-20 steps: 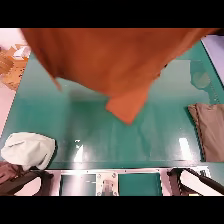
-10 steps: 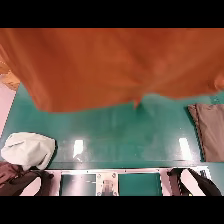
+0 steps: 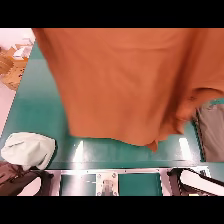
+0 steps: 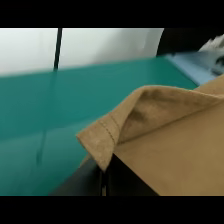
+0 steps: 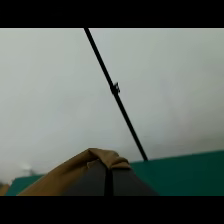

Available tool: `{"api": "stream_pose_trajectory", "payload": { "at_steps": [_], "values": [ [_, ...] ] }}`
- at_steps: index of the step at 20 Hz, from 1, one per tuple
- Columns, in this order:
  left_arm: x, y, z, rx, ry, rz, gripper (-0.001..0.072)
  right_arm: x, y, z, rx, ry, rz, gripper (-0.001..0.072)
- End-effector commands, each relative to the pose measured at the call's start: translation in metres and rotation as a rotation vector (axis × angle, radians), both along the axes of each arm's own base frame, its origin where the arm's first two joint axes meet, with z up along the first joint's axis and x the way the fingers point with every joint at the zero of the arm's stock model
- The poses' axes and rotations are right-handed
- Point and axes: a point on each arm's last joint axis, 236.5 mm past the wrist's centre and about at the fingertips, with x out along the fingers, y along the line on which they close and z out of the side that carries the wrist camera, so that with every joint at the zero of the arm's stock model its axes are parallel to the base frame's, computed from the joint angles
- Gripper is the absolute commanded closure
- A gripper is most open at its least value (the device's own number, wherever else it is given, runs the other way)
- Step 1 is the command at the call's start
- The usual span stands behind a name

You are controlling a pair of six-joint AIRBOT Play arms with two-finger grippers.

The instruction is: Fold the shirts.

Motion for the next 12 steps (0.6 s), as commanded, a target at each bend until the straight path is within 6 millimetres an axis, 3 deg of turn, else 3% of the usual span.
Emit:
{"api": "stream_pose_trajectory", "payload": {
  "at_steps": [1, 4, 6, 8, 9, 10, 11, 12],
  "values": [
    [0.056, 0.01, -0.137, -0.001, 0.252, 0.027, 0.0687, 0.083, 0.01, -0.118, 0.076, 0.247, 0.106, 0.0695],
    [0.101, 0.01, -0.231, -0.038, 0.398, 0.023, 0.0687, 0.137, 0.018, -0.224, 0.144, 0.429, 0.152, 0.0694],
    [0.123, 0.008, -0.271, -0.108, 0.44, 0.04, 0.0686, 0.157, 0.024, -0.288, 0.18, 0.535, 0.174, 0.0694],
    [0.138, 0.008, -0.303, -0.159, 0.476, 0.064, 0.0686, 0.169, 0.031, -0.337, 0.205, 0.614, 0.19, 0.0694],
    [0.14, 0.008, -0.314, -0.173, 0.496, 0.069, 0.0585, 0.171, 0.034, -0.355, 0.214, 0.646, 0.198, 0.0692],
    [0.141, 0.008, -0.322, -0.176, 0.512, 0.07, 0.0233, 0.17, 0.036, -0.368, 0.22, 0.674, 0.208, 0.0607],
    [0.14, 0.011, -0.325, -0.167, 0.516, 0.073, 0.0053, 0.165, 0.034, -0.377, 0.208, 0.707, 0.215, 0.0424],
    [0.139, 0.016, -0.319, -0.179, 0.52, 0.064, 0.0054, 0.158, 0.027, -0.384, 0.175, 0.742, 0.212, 0.0404]
  ]
}}
